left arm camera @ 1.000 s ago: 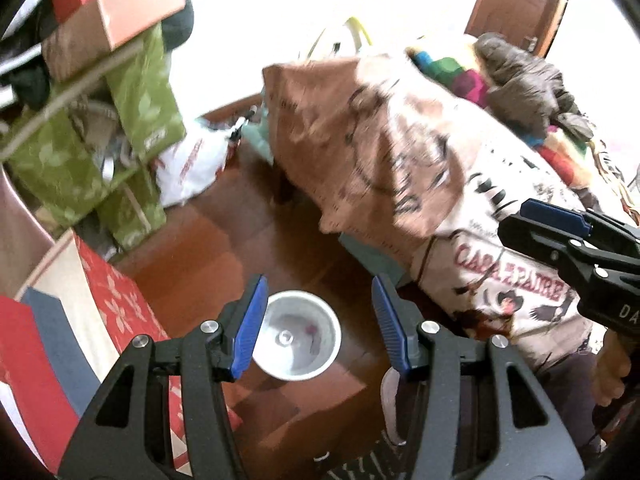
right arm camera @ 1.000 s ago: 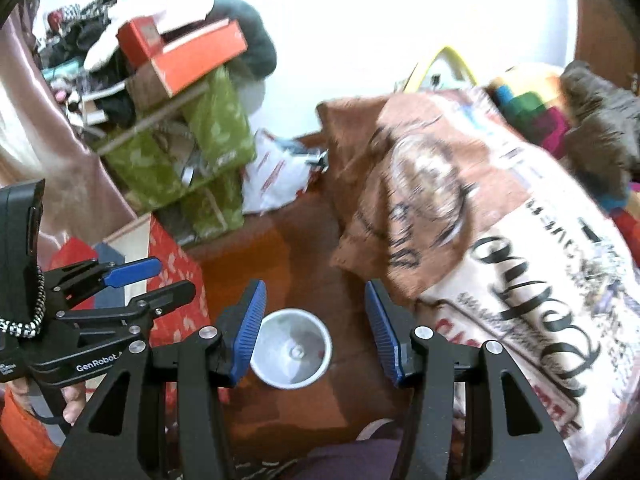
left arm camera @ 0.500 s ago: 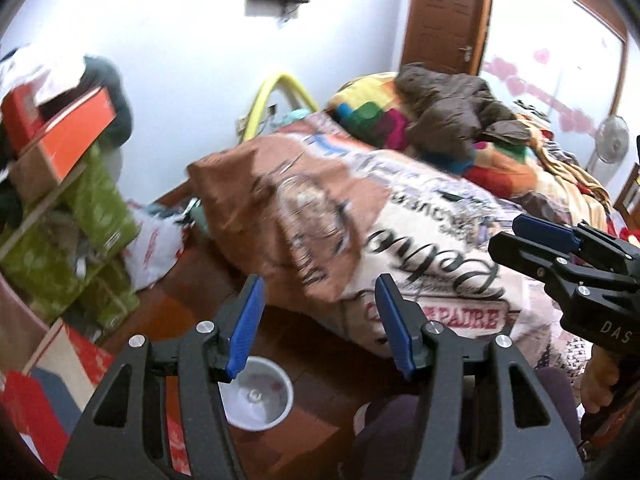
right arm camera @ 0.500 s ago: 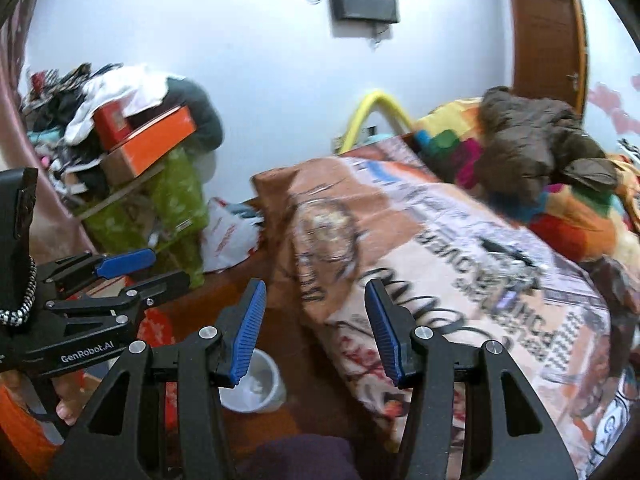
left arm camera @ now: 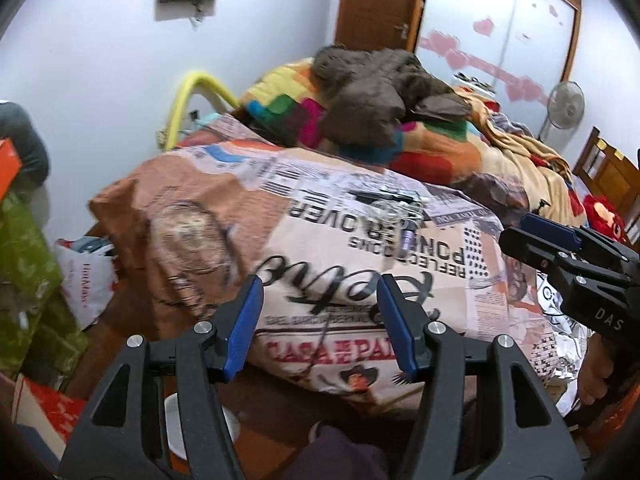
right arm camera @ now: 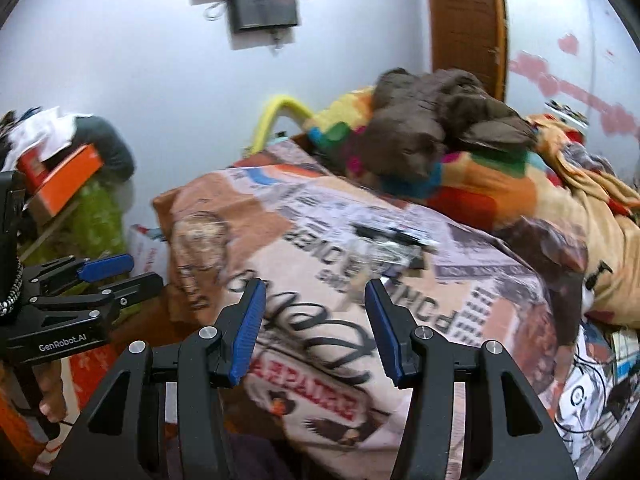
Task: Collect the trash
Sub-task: 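Raise both open grippers back toward the items on the bed, then grasp the clear plastic stick with the left gripper while the right grasps the purple cylinder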
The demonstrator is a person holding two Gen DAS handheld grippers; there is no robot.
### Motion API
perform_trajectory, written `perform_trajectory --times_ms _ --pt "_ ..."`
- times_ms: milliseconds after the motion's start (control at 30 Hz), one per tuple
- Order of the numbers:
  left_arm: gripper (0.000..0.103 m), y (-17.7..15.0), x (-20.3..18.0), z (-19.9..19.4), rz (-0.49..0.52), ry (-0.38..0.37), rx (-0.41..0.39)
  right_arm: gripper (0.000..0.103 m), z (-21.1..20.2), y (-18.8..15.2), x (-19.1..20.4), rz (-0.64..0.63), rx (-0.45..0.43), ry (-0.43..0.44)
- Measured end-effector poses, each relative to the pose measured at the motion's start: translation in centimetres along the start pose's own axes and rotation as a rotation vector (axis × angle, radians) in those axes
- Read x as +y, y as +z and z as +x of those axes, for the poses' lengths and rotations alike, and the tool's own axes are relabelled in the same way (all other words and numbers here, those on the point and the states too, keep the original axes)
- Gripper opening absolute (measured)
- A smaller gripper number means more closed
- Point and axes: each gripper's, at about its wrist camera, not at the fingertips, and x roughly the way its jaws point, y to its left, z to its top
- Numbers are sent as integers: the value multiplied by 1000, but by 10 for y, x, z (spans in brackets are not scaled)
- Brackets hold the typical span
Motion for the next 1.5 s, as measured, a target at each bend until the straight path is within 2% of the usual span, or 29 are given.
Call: perform_trajectory --times_ms 200,467,600,900,933,1100,1267,1300,1467,1500 --pt "58 12 -24 55 10 -68 70 48 27 -8 -44 73 51 -55" --pt "58 20 -45 123 37 -109 153 48 78 -19 -89 174 128 -75" --pt "58 22 -56 156 59 -132 189 48 104 -20 -102 205 161 -65" --pt "58 28 -66 212 67 -174 213 48 168 -14 -119 279 240 5" --pt "56 29 -66 218 65 -182 214 48 175 -13 -121 293 251 18" --pt "28 30 -71 237 62 -237 231 48 193 -11 -122 316 275 34" --pt "18 29 -72 251 50 -273 242 48 202 -8 -120 311 274 46" --pt "10 28 -72 253 44 -274 243 48 202 -8 -119 303 273 40" --pt "7 27 -68 255 8 -291 240 46 208 -6 -113 288 272 20" --pt "7 27 -66 253 6 -289 239 43 207 -6 -113 286 272 22"
